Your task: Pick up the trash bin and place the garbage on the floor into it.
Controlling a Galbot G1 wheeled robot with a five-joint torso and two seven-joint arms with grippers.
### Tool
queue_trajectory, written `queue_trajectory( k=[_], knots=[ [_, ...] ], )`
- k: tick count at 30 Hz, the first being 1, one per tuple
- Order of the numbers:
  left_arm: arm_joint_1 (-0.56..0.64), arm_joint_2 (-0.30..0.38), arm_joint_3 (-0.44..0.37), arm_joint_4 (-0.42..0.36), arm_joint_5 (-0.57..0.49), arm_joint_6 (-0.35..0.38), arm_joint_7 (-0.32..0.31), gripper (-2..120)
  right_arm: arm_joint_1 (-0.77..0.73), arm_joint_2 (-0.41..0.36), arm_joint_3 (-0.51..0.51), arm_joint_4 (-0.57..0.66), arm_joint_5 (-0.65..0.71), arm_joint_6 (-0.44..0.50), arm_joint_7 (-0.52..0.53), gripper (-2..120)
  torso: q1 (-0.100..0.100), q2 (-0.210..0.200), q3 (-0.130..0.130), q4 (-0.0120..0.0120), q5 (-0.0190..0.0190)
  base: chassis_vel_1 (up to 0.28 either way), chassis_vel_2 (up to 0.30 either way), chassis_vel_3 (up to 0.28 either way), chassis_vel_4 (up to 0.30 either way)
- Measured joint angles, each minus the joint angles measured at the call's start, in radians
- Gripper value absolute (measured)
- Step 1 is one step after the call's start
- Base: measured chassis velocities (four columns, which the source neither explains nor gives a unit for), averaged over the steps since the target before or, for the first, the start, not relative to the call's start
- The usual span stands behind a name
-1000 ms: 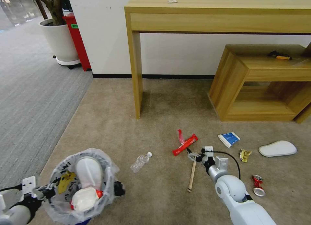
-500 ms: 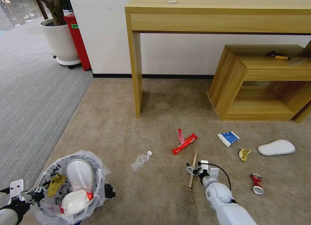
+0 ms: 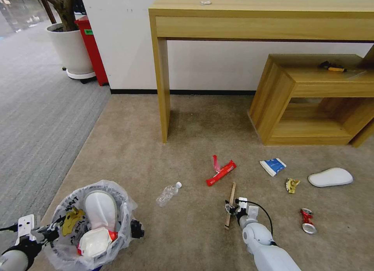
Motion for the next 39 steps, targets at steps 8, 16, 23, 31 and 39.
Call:
queue_trajectory(
  k=[8, 16, 23, 31, 39],
  knots=[
    [-0.002, -0.002, 0.003, -0.001, 0.003, 0.0, 0.001, 1, 0.011, 0.009, -0.007, -0.017, -0.018, 0.005, -0.004, 59, 0.0, 0.0, 0.0, -0.0003, 0.0, 0.0, 0.0, 0.0, 0.0],
    [-0.002, -0.004, 0.005, 0.0, 0.004, 0.0, 0.004, 1, 0.027, 0.02, -0.02, -0.029, -0.028, -0.006, 0.014, 43, 0.0, 0.0, 0.0, -0.0002, 0.0001, 0.0, 0.0, 0.0, 0.0],
    [-0.008, -0.006, 0.007, 0.008, 0.007, 0.0, 0.009, 1, 0.03, 0.023, -0.029, -0.019, -0.03, -0.01, 0.023, 24, 0.0, 0.0, 0.001, 0.0023, 0.0031, 0.012, 0.023, 0.016, 0.004],
    [-0.011, -0.005, 0.01, 0.01, 0.011, -0.001, 0.013, 1, 0.03, 0.024, -0.03, -0.013, -0.029, -0.013, 0.028, 0, 0.0, 0.0, 0.001, 0.0017, 0.0019, 0.0, 0.0, 0.0, 0.0],
    [-0.01, -0.005, 0.011, 0.004, 0.01, 0.0, 0.014, 1, -0.012, 0.0, -0.022, 0.146, -0.073, -0.001, 0.061, 0, 0.0, 0.0, 0.001, 0.0008, 0.0012, 0.0, 0.0, 0.0, 0.0]
  ],
)
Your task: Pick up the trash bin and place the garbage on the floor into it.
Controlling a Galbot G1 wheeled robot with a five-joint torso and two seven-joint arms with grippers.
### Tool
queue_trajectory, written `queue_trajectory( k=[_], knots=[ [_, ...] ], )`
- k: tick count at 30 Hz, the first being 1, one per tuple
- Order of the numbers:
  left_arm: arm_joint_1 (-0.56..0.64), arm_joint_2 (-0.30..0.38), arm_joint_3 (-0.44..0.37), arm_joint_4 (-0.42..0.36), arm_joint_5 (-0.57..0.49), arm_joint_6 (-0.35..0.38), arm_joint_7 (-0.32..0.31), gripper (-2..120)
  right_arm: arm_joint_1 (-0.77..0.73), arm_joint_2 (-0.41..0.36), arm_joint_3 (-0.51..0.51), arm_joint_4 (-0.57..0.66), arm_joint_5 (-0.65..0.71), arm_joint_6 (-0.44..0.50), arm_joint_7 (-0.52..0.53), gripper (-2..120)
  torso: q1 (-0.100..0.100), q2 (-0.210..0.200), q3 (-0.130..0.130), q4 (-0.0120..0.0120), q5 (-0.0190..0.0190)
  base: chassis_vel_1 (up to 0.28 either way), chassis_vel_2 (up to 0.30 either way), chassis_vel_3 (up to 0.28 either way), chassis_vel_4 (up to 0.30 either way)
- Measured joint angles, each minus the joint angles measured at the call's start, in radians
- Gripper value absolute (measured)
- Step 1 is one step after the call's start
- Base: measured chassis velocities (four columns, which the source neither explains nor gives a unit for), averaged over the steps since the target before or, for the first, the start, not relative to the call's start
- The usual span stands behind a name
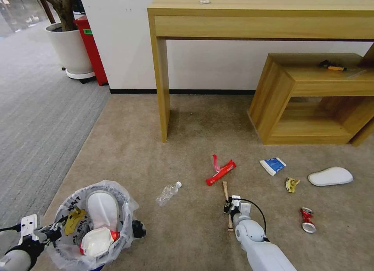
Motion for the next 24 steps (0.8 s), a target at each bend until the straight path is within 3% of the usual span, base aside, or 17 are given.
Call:
queue_trajectory(
  k=[3, 4, 7, 9, 11, 13, 15, 16, 19, 24],
  knots=[
    [0.0, -0.001, 0.003, -0.015, -0.005, 0.0, -0.008, 1, -0.026, -0.046, 0.003, 0.166, 0.01, -0.008, -0.01, 0, 0.0, 0.0, 0.0, -0.0002, 0.0002, 0.0, 0.0, 0.0, 0.0],
    [0.0, -0.001, 0.003, -0.015, -0.005, 0.0, -0.008, 1, -0.026, -0.046, 0.003, 0.166, 0.01, -0.008, -0.01, 0, 0.0, 0.0, 0.0, -0.0002, 0.0002, 0.0, 0.0, 0.0, 0.0],
    [-0.01, 0.001, 0.015, -0.032, -0.018, 0.0, -0.034, 1, -0.016, -0.114, -0.017, 0.375, 0.047, -0.022, -0.094, 0, 0.0, 0.0, 0.0, -0.0002, 0.0, 0.0, 0.0, 0.0, 0.0],
    [-0.011, 0.001, 0.017, -0.033, -0.018, 0.0, -0.036, 1, -0.013, -0.118, -0.019, 0.385, 0.05, -0.022, -0.098, 0, 0.0, 0.0, 0.0, -0.0001, 0.0, 0.0, 0.0, 0.0, 0.0],
    [-0.034, 0.011, 0.043, -0.038, -0.023, 0.0, -0.06, 1, 0.069, -0.201, -0.102, 0.51, 0.127, -0.017, -0.18, 0, 0.0, 0.0, 0.0, 0.0, -0.0001, 0.0, 0.0, 0.0, 0.0],
    [-0.043, 0.017, 0.055, -0.037, -0.023, 0.0, -0.068, 1, 0.1, -0.222, -0.129, 0.532, 0.149, -0.015, -0.212, 0, 0.0, 0.0, 0.0, 0.0, -0.0001, 0.0, 0.0, 0.0, 0.0],
    [-0.077, 0.036, 0.094, -0.02, -0.027, 0.0, -0.097, 1, 0.229, -0.255, -0.228, 0.574, 0.22, -0.01, -0.326, 0, 0.0, 0.0, 0.0, -0.0003, -0.0001, 0.0, 0.0, 0.0, 0.0],
    [-0.077, 0.036, 0.094, -0.02, -0.027, 0.0, -0.097, 1, 0.229, -0.255, -0.228, 0.574, 0.22, -0.01, -0.326, 0, 0.0, 0.0, 0.0, -0.0003, -0.0001, 0.0, 0.0, 0.0, 0.0],
    [-0.12, 0.056, 0.145, 0.008, -0.038, 0.0, -0.143, 1, 0.407, -0.22, -0.411, 0.589, 0.288, 0.025, -0.372, 0, 0.0, 0.0, 0.0, 0.0003, -0.0004, 0.0, 0.0, 0.0, 0.0],
    [-0.157, 0.081, 0.193, 0.027, -0.056, 0.0, -0.191, 1, 0.497, -0.14, -0.562, 0.593, 0.326, 0.035, -0.372, 0, 0.0, 0.0, 0.0, 0.0003, -0.0004, 0.0, 0.0, 0.0, 0.0]
  ],
)
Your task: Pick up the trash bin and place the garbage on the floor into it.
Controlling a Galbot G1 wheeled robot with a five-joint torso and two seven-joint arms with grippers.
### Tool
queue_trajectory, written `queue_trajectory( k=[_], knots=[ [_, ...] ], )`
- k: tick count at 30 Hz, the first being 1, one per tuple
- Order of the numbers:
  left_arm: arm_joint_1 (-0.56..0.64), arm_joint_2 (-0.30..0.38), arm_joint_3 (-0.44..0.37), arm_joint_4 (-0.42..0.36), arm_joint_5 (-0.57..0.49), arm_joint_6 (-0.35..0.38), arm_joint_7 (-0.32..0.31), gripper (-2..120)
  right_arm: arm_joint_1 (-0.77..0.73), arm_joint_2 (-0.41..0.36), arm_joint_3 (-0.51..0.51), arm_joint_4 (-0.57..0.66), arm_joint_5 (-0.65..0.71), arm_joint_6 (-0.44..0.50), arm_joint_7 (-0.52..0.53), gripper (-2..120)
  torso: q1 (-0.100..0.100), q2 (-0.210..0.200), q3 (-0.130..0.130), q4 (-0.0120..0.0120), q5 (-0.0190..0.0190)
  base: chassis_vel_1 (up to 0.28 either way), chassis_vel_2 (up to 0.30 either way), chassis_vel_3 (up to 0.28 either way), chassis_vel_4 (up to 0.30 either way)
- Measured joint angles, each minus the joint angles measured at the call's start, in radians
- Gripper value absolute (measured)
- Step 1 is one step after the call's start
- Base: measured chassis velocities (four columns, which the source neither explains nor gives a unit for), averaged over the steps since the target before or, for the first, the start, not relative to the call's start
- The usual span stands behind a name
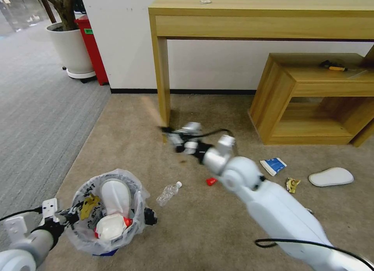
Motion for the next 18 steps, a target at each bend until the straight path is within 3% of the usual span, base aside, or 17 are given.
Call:
queue_trajectory(
  k=[7, 15, 18],
  knots=[
    [-0.017, 0.038, 0.039, 0.005, -0.023, 0.0, -0.053, 1, -0.038, 0.081, -0.142, -0.062, -0.078, 0.008, 0.003, 0, 0.0, 0.0, 0.0, -0.0004, 0.0, 0.0, 0.0, 0.0, 0.0],
    [-0.004, 0.047, 0.039, -0.006, -0.032, 0.0, -0.056, 1, -0.086, 0.096, -0.182, -0.125, -0.164, 0.048, -0.006, 0, 0.0, 0.0, 0.0, -0.0005, 0.0002, 0.0, 0.0, 0.0, 0.0],
    [0.0, 0.044, 0.04, -0.013, -0.031, 0.0, -0.056, 1, -0.096, 0.107, -0.185, -0.15, -0.178, 0.06, -0.006, 8, 0.0, 0.0, 0.0, -0.0004, 0.0002, 0.0, 0.0, 0.0, 0.0]
  ],
)
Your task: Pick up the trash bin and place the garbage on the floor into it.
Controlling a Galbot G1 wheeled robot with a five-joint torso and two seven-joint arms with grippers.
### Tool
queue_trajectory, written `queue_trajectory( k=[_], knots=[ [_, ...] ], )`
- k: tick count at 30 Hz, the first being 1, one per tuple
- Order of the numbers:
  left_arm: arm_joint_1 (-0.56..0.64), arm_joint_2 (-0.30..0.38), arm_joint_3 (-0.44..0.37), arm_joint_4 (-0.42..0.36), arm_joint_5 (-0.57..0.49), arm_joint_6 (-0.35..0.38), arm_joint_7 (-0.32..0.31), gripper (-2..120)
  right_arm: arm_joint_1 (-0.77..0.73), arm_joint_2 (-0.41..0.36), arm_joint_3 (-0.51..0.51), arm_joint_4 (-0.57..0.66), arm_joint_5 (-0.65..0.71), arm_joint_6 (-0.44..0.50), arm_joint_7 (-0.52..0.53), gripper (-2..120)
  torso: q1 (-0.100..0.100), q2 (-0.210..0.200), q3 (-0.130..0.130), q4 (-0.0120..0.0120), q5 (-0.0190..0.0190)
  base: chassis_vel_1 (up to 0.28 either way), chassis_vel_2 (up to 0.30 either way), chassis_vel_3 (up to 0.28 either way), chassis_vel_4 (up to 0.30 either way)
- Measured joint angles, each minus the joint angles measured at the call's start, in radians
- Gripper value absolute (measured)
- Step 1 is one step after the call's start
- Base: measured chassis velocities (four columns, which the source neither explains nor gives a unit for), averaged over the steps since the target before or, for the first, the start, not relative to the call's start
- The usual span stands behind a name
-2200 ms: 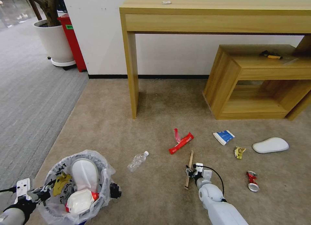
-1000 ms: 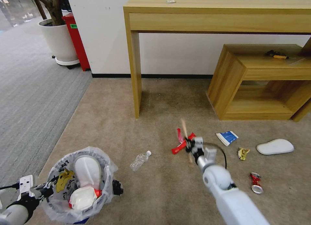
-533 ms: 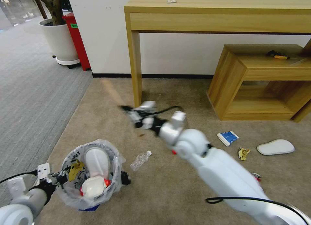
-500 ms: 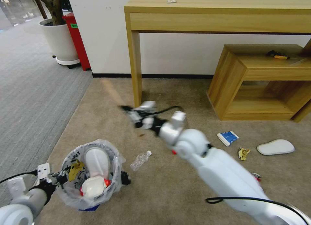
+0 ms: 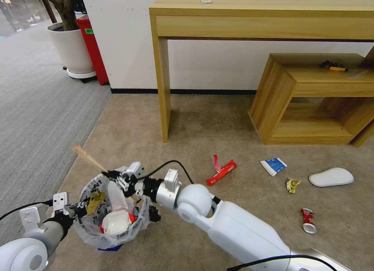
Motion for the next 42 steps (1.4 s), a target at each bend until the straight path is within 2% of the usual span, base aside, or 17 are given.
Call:
queue_trajectory(
  k=[3, 4, 6, 7, 11, 14, 15, 18, 23, 25, 27, 30, 31, 33, 38, 40, 42],
  knots=[
    [0.004, -0.004, -0.001, -0.012, 0.001, 0.0, 0.002, 1, -0.016, 0.012, -0.008, -0.019, -0.009, 0.01, 0.017, 23, 0.0, 0.0, 0.0, 0.0, 0.0, 0.0, 0.0, 0.0, 0.0],
    [0.004, -0.004, -0.001, -0.012, 0.001, 0.0, 0.002, 1, -0.016, 0.012, -0.008, -0.019, -0.009, 0.01, 0.017, 23, 0.0, 0.0, 0.0, 0.0, 0.0, 0.0, 0.0, 0.0, 0.0],
    [0.009, -0.007, -0.007, -0.019, 0.001, 0.0, 0.005, 1, -0.022, 0.016, -0.009, -0.037, -0.015, 0.028, 0.028, 34, 0.0, 0.0, 0.0, -0.0001, 0.0, 0.0, 0.0, 0.0, 0.0],
    [0.009, -0.007, -0.007, -0.019, 0.001, 0.0, 0.005, 1, -0.022, 0.016, -0.009, -0.037, -0.015, 0.028, 0.028, 34, 0.0, 0.0, 0.0, -0.0001, 0.0, 0.0, 0.0, 0.0, 0.0],
    [0.016, -0.009, -0.017, -0.025, 0.001, 0.0, 0.013, 1, -0.023, 0.018, -0.003, -0.051, -0.024, 0.043, 0.034, 47, 0.0, 0.0, 0.0, 0.0, 0.0001, 0.0, 0.0, 0.0, 0.0],
    [0.024, -0.013, -0.036, -0.029, 0.002, 0.0, 0.025, 1, -0.029, 0.01, 0.024, -0.031, -0.024, 0.042, 0.049, 63, 0.0, 0.0, 0.0, 0.0, 0.0002, 0.0, 0.0, 0.0, 0.0],
    [0.024, -0.013, -0.036, -0.029, 0.002, 0.0, 0.025, 1, -0.029, 0.01, 0.024, -0.031, -0.024, 0.042, 0.049, 63, 0.0, 0.0, 0.0, 0.0, 0.0002, 0.0, 0.0, 0.0, 0.0],
    [0.037, -0.028, -0.064, -0.021, 0.009, 0.0, 0.048, 1, -0.063, -0.01, 0.1, 0.016, -0.026, 0.016, 0.085, 78, 0.0, 0.0, 0.0, 0.0, 0.0002, 0.0, 0.0, 0.0, 0.0],
    [0.053, -0.038, -0.09, -0.009, 0.021, 0.0, 0.077, 1, -0.109, -0.04, 0.172, 0.052, -0.039, -0.006, 0.142, 89, 0.0, 0.0, 0.0, 0.0, 0.0003, 0.0, 0.0, 0.0, 0.0],
    [0.059, -0.046, -0.107, -0.001, 0.026, 0.0, 0.093, 1, -0.162, -0.069, 0.238, 0.077, -0.045, -0.028, 0.192, 98, 0.0, 0.0, 0.0, 0.0001, 0.0003, 0.0, 0.0, 0.0, 0.0],
    [0.06, -0.048, -0.111, 0.001, 0.026, 0.0, 0.096, 1, -0.181, -0.078, 0.264, 0.084, -0.047, -0.036, 0.2, 99, 0.0, 0.0, 0.0, 0.0, 0.0003, 0.0, 0.0, 0.0, 0.0],
    [0.061, -0.059, -0.115, 0.009, 0.032, 0.0, 0.107, 1, -0.289, -0.123, 0.398, 0.101, -0.086, -0.047, 0.216, 100, 0.0, 0.0, 0.0, 0.0, 0.0004, 0.0, 0.0, 0.0, 0.0],
    [0.061, -0.059, -0.115, 0.009, 0.032, 0.0, 0.107, 1, -0.289, -0.123, 0.398, 0.101, -0.086, -0.047, 0.216, 100, 0.0, 0.0, 0.0, 0.0, 0.0004, 0.0, 0.0, 0.0, 0.0],
    [0.06, -0.064, -0.118, 0.016, 0.033, 0.0, 0.112, 1, -0.364, -0.148, 0.481, 0.116, -0.107, -0.044, 0.203, 100, 0.0, 0.0, 0.0, -0.0001, 0.0005, 0.0, 0.0, 0.0, 0.0],
    [0.06, -0.068, -0.124, 0.025, 0.035, 0.0, 0.117, 1, -0.492, -0.157, 0.604, 0.148, -0.136, -0.034, 0.179, 100, 0.0, 0.0, 0.0, -0.0001, 0.0004, 0.0, 0.0, 0.0, 0.0],
    [0.063, -0.069, -0.133, 0.03, 0.035, 0.0, 0.124, 1, -0.592, -0.154, 0.705, 0.165, -0.161, -0.006, 0.149, 100, 0.0, 0.0, 0.0, -0.0003, 0.0003, 0.0, 0.0, 0.0, 0.0],
    [0.064, -0.069, -0.135, 0.03, 0.035, 0.0, 0.126, 1, -0.614, -0.154, 0.725, 0.167, -0.165, 0.005, 0.142, 100, 0.0, 0.0, 0.0, -0.0002, 0.0004, 0.0, 0.0, 0.0, 0.0]
  ],
)
